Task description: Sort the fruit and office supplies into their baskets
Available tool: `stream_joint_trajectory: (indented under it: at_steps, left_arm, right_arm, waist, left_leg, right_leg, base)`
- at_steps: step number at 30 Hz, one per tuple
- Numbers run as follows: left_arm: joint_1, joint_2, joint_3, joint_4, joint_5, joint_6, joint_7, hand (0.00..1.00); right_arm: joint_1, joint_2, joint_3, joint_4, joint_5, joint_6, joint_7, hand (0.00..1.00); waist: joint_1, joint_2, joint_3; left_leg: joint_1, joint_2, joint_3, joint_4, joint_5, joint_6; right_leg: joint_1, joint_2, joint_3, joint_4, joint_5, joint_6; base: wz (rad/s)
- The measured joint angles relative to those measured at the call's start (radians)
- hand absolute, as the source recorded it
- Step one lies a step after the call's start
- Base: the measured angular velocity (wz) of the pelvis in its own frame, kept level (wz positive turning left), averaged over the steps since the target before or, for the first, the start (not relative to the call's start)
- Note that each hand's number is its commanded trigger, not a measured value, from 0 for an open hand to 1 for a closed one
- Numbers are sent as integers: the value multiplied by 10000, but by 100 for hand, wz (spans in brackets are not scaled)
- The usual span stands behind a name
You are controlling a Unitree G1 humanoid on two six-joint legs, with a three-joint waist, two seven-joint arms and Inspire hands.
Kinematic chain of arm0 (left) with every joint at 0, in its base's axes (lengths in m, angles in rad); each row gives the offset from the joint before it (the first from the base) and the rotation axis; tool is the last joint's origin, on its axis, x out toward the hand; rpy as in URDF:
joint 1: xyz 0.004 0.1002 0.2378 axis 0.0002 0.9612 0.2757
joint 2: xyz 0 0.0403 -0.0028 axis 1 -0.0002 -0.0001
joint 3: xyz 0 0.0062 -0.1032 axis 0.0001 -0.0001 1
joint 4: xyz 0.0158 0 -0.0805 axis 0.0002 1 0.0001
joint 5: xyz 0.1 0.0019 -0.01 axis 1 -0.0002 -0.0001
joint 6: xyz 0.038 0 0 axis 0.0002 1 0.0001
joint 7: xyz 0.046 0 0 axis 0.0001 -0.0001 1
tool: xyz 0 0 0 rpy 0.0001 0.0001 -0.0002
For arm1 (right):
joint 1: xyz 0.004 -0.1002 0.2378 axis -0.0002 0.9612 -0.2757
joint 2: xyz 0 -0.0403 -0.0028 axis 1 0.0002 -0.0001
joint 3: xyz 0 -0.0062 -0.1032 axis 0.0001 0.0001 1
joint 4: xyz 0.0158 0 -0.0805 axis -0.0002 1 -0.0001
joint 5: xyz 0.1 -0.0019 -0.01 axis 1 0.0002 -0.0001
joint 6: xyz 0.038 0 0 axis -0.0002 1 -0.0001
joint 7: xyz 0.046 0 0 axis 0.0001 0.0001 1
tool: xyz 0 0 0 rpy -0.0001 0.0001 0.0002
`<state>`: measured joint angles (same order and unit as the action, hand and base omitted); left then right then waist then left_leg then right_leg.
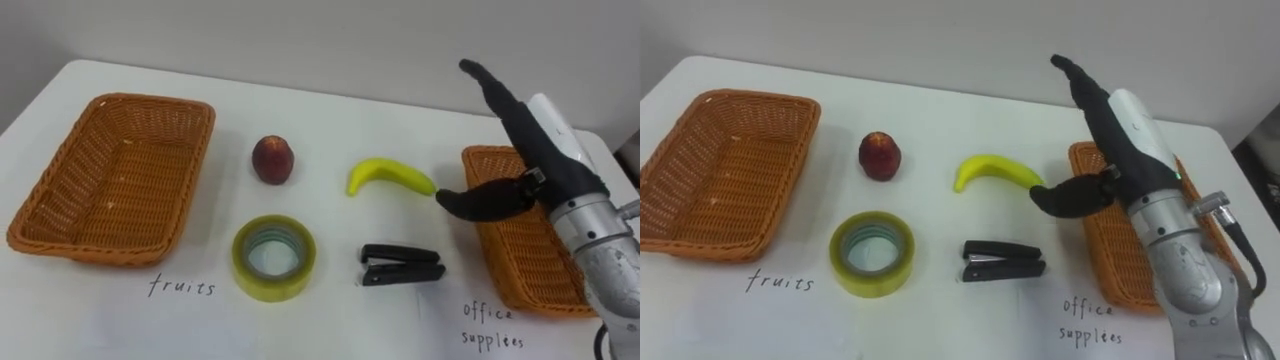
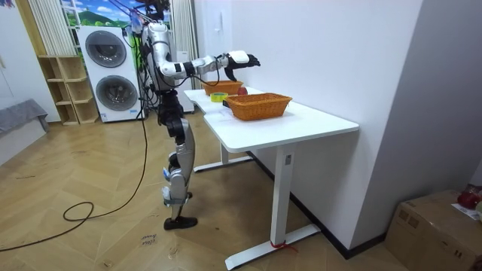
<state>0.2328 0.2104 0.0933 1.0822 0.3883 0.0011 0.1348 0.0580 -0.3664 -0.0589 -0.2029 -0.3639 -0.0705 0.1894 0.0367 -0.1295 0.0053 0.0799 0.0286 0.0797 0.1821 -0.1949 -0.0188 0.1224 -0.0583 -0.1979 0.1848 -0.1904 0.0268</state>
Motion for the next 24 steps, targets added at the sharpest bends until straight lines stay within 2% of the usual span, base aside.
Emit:
stream_joint_trajectory:
  at_steps: [11, 21, 24]
  left_arm:
    - [-38, 3, -3, -1, -2, -4, -116, 0]
    - [-59, -8, -14, -1, -3, -3, -163, 0]
    - [-55, -27, -13, -2, -2, -3, -173, 0]
  right_arm:
    - [1, 0, 18, 0, 1, 71, 521, 0]
    - [1, 1, 645, 312, -141, 82, 961, 0]
    - [1, 1, 681, 361, -255, 145, 1077, 0]
  waist:
    - [224, 42, 29]
    - [260, 273, 23]
    - [256, 331, 45]
  left_leg:
    - [-13, 0, -1, 9, 0, 0]
    - [-158, -8, -42, 70, 0, 1]
    - [-179, -9, -61, 68, 0, 1]
  right_leg:
    - [-28, 0, 5, 0, 4, -6]
    - [-99, -11, -5, 0, 4, -6]
    - [-116, -11, -12, 2, 4, -6]
  base:
    - [0]
    - [0]
    - [1]
